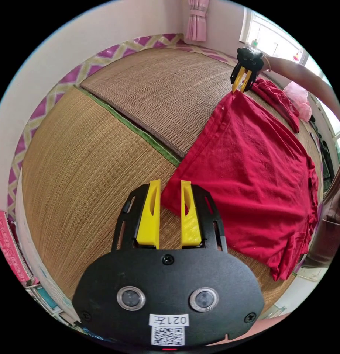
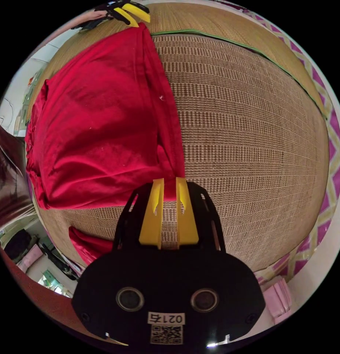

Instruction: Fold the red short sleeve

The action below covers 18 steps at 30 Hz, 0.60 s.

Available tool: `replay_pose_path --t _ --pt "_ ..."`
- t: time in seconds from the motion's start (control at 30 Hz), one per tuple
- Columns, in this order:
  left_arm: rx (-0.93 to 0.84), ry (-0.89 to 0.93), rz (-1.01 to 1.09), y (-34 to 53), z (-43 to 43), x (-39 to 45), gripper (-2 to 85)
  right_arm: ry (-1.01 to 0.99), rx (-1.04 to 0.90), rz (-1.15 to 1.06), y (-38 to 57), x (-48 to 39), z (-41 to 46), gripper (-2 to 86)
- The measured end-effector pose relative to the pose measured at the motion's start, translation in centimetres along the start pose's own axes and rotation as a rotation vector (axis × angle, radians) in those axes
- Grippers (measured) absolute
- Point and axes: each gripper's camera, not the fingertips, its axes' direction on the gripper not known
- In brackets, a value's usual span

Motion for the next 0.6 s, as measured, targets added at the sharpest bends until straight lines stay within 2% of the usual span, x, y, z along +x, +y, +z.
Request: replay_pose_path --t 0.2,0.27,0.33,0.47,0.6 --pt "-0.032 0.034 0.021 -0.6 2.1 1.8 5.8 -0.021 0.018 0.019 0.4 1.1 1.8 3.8" --pt "-0.061 0.043 0.037 -0.8 3.0 2.7 1.0 -0.013 0.025 0.006 0.6 1.0 2.2 2.0" --pt "-0.045 0.032 0.036 -0.7 3.2 3.3 -0.1 -0.018 0.037 0.001 1.1 1.2 2.6 0.9" --pt "0.036 0.07 -0.018 0.2 2.4 3.3 -0.8 -0.096 0.148 0.077 3.7 3.2 3.2 0.0" --pt "0.04 0.08 -0.057 1.4 2.8 3.2 -0.9 -0.188 0.233 0.169 7.0 5.6 5.0 -0.2"
